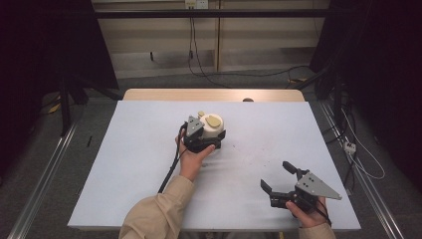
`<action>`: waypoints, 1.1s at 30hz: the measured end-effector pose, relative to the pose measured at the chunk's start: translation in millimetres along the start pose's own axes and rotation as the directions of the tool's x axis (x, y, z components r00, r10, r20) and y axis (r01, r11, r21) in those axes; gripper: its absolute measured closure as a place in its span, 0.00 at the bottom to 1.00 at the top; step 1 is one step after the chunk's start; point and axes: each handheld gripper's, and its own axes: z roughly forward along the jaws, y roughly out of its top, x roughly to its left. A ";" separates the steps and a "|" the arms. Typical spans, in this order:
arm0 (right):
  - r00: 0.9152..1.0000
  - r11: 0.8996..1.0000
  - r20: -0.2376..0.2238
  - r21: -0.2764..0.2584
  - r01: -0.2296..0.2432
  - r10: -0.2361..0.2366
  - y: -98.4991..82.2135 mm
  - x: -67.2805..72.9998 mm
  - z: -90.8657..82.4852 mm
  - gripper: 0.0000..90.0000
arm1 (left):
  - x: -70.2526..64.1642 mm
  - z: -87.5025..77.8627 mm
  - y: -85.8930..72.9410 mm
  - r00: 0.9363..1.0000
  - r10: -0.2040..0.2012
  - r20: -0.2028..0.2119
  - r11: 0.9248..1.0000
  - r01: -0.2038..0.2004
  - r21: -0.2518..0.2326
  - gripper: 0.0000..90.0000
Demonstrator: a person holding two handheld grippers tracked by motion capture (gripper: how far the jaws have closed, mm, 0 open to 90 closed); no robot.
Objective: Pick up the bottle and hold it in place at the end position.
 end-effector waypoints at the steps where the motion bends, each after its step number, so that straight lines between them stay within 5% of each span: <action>1: 1.000 1.000 0.000 0.000 0.000 0.000 0.0 -0.1 0.0 0.04 | 0.0 0.4 -0.3 1.000 -0.005 -0.002 1.000 0.005 -0.005 0.07; 33: 1.000 1.000 0.003 0.004 0.004 -0.004 0.0 -0.7 2.9 0.05 | 1.1 -0.5 -8.9 1.000 0.016 -0.017 1.000 -0.016 -0.016 0.07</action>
